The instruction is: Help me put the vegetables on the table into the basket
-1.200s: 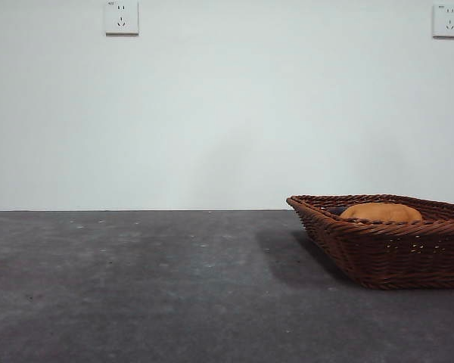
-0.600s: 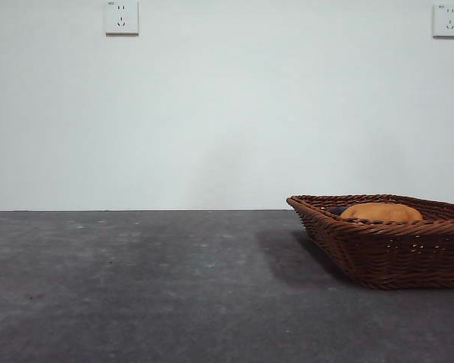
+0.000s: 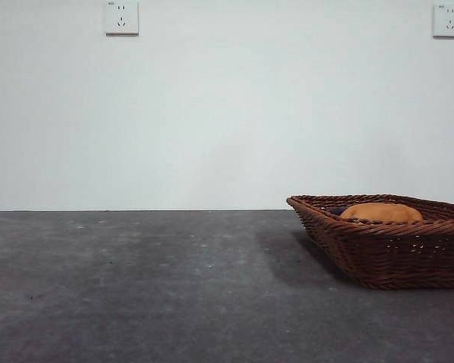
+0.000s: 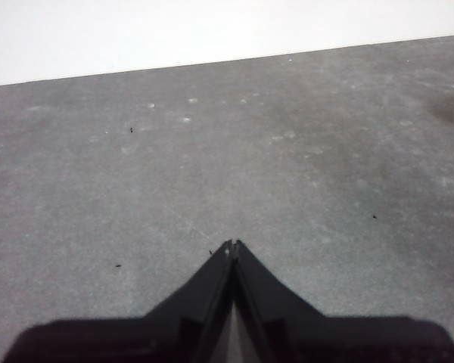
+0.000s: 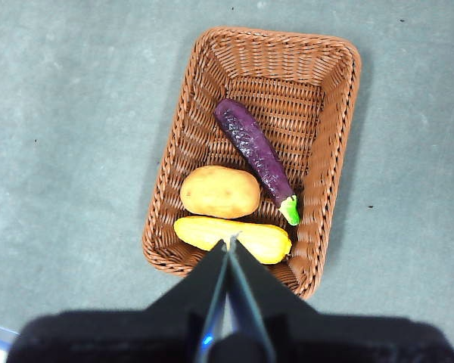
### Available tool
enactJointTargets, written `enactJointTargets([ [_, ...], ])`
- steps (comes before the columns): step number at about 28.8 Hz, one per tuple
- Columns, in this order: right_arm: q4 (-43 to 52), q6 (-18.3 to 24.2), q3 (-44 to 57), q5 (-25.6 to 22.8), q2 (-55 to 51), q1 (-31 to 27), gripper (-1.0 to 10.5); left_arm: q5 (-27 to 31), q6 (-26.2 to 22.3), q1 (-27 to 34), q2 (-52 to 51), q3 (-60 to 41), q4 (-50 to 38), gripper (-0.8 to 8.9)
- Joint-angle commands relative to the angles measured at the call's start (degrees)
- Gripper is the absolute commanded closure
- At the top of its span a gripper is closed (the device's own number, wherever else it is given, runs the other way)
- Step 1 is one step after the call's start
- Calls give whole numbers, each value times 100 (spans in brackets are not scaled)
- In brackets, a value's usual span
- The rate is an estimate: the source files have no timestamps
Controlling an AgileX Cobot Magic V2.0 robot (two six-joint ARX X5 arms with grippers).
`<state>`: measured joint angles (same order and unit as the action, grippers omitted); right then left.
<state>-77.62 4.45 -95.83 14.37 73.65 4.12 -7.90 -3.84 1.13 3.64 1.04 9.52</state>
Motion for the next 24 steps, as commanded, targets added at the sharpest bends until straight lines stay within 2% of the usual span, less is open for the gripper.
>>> enactJointTargets([
  [1, -125, -24, 31, -101, -105, -24, 945, 0, 26, 20, 52, -61, -46, 817],
  [4, 55, 179, 31, -750, -706, -33, 945, 0, 26, 20, 92, -61, -46, 817],
  [8, 778, 188, 118, -739, -1980, -35, 945, -2, 24, 20, 103, -61, -46, 817],
  [10, 1467, 247, 518, -765, -2671, -37, 945, 0, 26, 20, 103, -61, -46, 817],
  [12, 2284, 225, 1333, -778, -3390, -42, 945, 0, 24, 20, 103, -61, -46, 817],
  [17, 4148, 216, 4146, -780, -4868, -44, 945, 0, 26, 20, 103, -61, -46, 817],
  [24, 5270, -35, 6581, -778, -5884, -44, 945, 0, 26, 20, 103, -61, -46, 817],
])
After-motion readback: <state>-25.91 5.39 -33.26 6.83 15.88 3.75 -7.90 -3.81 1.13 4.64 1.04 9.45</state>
